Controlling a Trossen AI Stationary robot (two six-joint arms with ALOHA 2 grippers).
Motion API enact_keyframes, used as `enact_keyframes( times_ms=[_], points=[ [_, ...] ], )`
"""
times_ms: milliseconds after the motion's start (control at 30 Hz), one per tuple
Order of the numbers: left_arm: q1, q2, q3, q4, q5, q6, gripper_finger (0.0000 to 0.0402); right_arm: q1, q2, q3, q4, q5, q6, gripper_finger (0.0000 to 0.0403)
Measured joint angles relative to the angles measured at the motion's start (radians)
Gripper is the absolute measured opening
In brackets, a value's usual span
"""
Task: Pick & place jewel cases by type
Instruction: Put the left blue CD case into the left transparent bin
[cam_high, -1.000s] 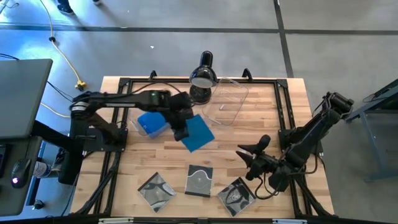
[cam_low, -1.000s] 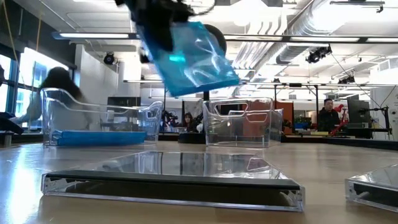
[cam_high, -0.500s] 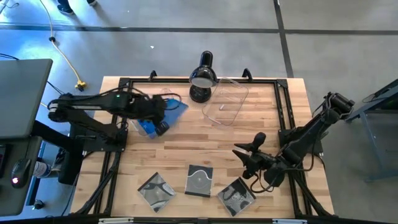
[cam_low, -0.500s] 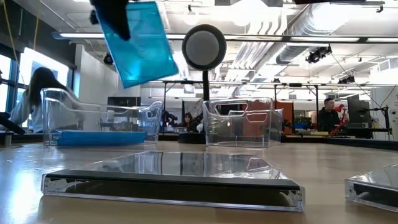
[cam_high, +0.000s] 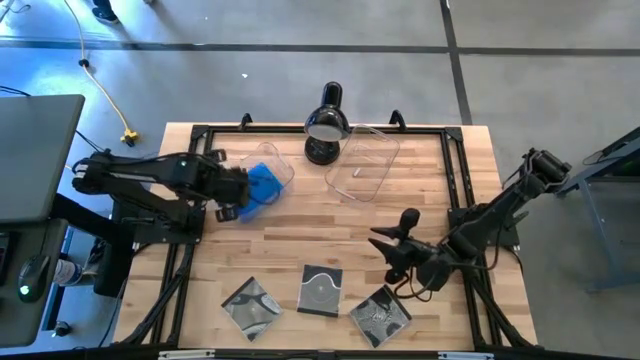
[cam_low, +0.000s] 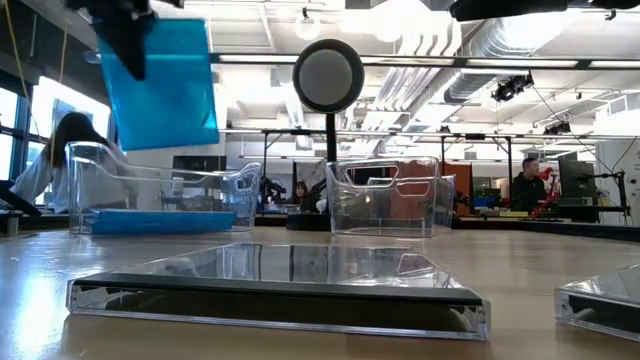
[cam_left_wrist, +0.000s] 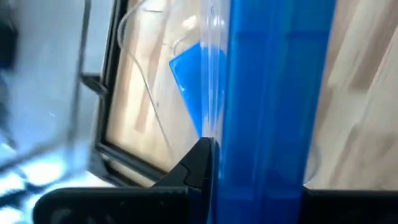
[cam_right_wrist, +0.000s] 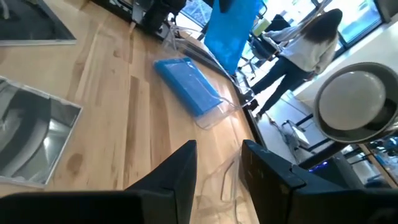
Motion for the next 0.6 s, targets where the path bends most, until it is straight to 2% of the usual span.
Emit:
enact_keyframes(
  times_ms=[100, 300, 433, 500, 600],
  points=[
    [0.0, 0.0, -0.065, 0.025, -0.031, 0.131, 0.0033, -0.01, 0.0, 0.0, 0.004, -0.028, 0.0, 0.0124],
    [0.0, 0.0, -0.176, 0.145, -0.131, 0.251, 0.0033, -0.018, 0.0, 0.0, 0.007, -0.066, 0.003, 0.0124],
    [0.001, 0.0, -0.244, 0.223, -0.194, 0.398, 0.0033, -0.018, 0.0, 0.0, 0.014, -0.068, 0.003, 0.0124],
    [0.001, 0.0, -0.283, 0.262, -0.193, 0.487, 0.0033, -0.018, 0.0, 0.0, 0.014, -0.068, 0.011, 0.0124],
    [0.001, 0.0, -0.337, 0.293, -0.132, 0.541, 0.0033, -0.018, 0.0, 0.0, 0.014, -0.072, 0.041, 0.0124]
  ],
)
